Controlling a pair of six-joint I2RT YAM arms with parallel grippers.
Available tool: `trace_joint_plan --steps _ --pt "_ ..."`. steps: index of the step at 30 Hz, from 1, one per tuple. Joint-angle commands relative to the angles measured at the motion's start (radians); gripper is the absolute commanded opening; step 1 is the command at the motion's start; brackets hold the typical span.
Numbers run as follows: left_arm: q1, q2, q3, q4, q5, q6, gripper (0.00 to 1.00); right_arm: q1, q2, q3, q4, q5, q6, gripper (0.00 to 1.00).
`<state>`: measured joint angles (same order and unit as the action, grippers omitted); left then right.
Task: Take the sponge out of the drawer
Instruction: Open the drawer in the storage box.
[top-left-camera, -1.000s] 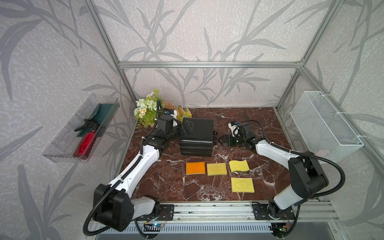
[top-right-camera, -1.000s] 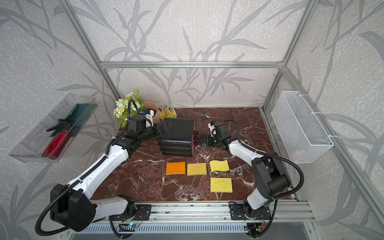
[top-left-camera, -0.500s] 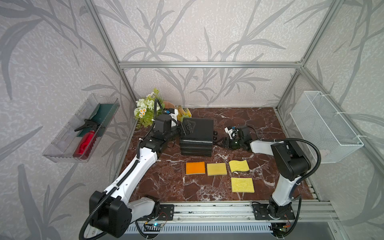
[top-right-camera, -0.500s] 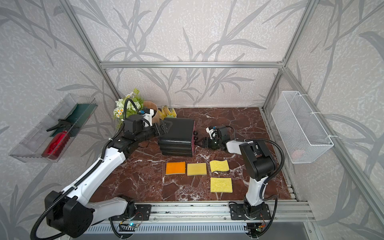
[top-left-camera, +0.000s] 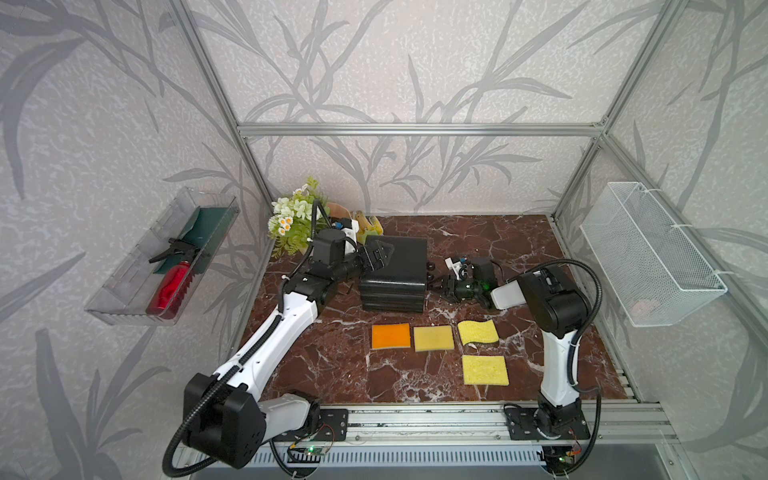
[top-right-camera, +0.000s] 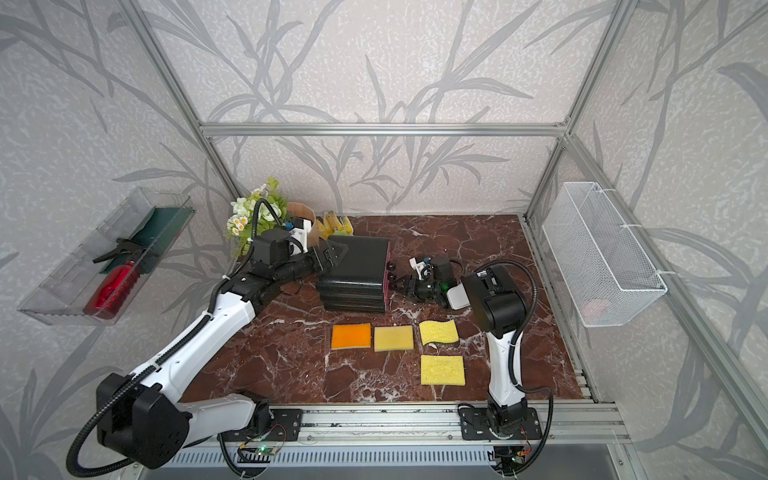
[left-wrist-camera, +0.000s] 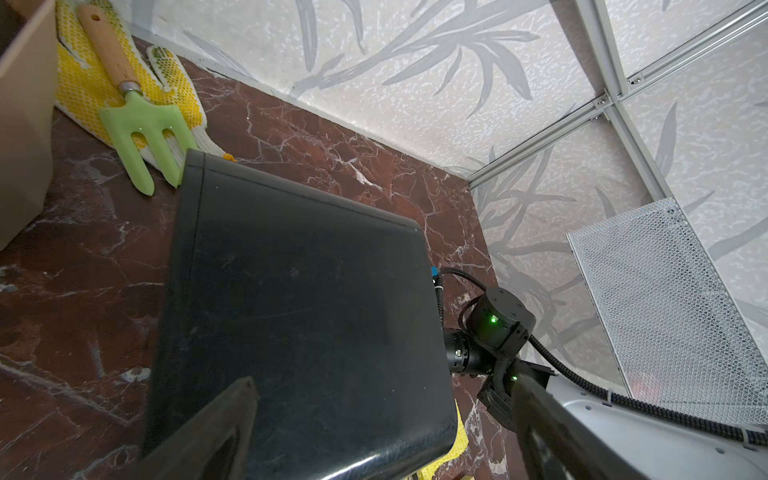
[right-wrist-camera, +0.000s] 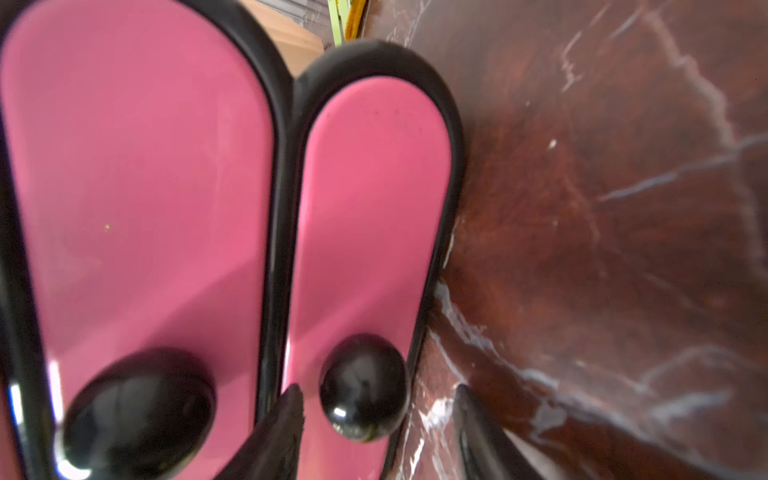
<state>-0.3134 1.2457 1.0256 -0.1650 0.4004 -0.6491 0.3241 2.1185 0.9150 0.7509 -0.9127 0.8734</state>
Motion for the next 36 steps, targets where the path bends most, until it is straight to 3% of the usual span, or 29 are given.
trace_joint_plan --steps 1,19,25,29,36 --pt "-0.003 0.008 -0.012 0.034 0.023 -0.011 0.95 -0.004 0.026 -0.001 0.100 -0.012 0.060 0.55" --pt "-0.004 0.062 -0.010 0.053 0.050 -0.023 0.95 -0.005 0.136 0.008 0.316 -0.061 0.205 0.38" --pt "-0.004 0.072 -0.005 0.061 0.053 -0.026 0.95 -0.004 0.135 0.011 0.266 -0.062 0.173 0.30" --pt "-0.004 0.084 0.001 0.062 0.056 -0.029 0.95 -0.003 0.122 0.014 0.211 -0.060 0.135 0.30" --pt "-0.004 0.098 0.005 0.053 0.036 -0.037 0.95 -0.003 0.058 0.016 0.001 -0.014 -0.014 0.25"
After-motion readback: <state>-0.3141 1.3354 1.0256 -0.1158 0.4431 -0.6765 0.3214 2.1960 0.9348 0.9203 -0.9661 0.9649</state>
